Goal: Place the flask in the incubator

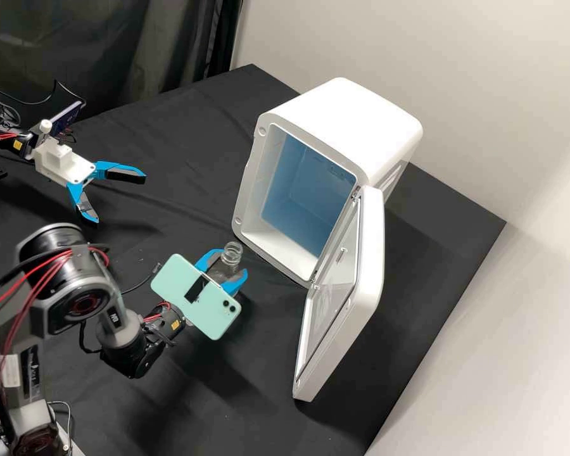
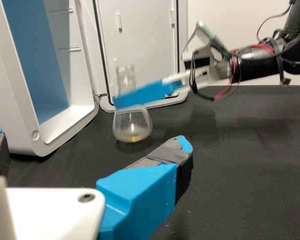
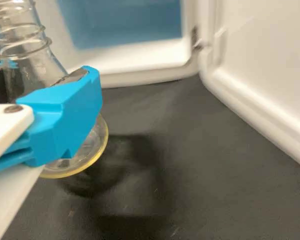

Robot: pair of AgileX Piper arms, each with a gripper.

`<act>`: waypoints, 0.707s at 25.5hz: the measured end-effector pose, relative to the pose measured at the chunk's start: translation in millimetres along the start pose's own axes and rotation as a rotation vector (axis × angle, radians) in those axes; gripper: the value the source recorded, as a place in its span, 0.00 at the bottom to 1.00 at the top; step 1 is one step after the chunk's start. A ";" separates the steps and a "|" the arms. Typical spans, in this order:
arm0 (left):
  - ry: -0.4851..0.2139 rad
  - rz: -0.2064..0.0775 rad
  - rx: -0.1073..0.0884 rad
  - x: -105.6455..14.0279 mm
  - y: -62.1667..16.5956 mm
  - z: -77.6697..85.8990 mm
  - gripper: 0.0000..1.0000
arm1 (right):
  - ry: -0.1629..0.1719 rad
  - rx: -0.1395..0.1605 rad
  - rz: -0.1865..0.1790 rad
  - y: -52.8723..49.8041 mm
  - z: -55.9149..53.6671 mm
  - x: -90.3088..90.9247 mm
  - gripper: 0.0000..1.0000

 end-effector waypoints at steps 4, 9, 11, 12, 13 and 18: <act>-0.009 -0.002 0.001 0.6 -0.3 1.9 1.00 | 0.010 0.049 0.099 23.7 -2.0 -11.3 0.00; -0.009 -0.002 0.001 0.6 -0.3 1.9 1.00 | 0.025 0.071 0.145 37.4 -3.7 -20.5 0.00; -0.009 -0.002 0.001 0.6 -0.3 1.9 1.00 | 0.030 0.067 0.156 40.9 -4.4 -23.2 0.00; -0.009 -0.002 0.001 0.6 -0.3 1.9 1.00 | 0.035 0.063 0.157 41.5 -5.6 -23.9 0.00; -0.009 -0.002 0.001 0.6 -0.3 1.9 1.00 | 0.040 0.066 0.155 41.8 -6.2 -24.3 0.00; -0.009 -0.002 0.001 0.6 -0.3 1.9 1.00 | 0.048 0.066 0.151 42.1 -7.7 -25.1 0.00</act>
